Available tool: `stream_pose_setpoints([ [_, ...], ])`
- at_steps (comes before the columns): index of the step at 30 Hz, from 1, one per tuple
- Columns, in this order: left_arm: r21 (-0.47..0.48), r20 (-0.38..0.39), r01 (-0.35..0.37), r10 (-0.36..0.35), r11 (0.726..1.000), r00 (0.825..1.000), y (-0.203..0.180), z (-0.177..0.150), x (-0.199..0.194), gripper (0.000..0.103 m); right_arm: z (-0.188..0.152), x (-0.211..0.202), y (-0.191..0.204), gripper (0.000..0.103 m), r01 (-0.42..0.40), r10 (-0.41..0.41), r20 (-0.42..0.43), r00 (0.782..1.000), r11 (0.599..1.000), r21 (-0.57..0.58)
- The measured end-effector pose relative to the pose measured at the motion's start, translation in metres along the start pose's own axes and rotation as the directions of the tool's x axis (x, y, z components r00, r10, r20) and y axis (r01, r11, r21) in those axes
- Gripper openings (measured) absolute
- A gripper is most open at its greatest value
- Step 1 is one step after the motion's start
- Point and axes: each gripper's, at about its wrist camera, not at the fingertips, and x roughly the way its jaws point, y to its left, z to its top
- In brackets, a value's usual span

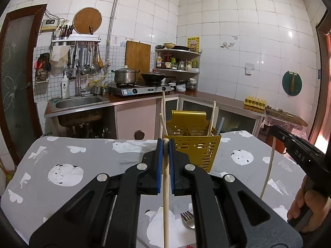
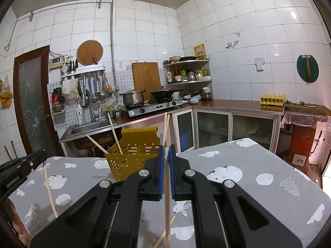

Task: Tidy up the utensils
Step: 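Carry the left tool's chopstick to the holder while the right tool carries its own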

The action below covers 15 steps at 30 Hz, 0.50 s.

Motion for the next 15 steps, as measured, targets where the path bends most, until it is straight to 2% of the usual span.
stream_pose_setpoints([
  [15,-0.009,0.060,0.014,-0.013,1.000,0.998,-0.005,0.018,0.000,0.004,0.015,0.006,0.004,0.005,-0.017,0.017,0.041,0.999,1.000,0.009],
])
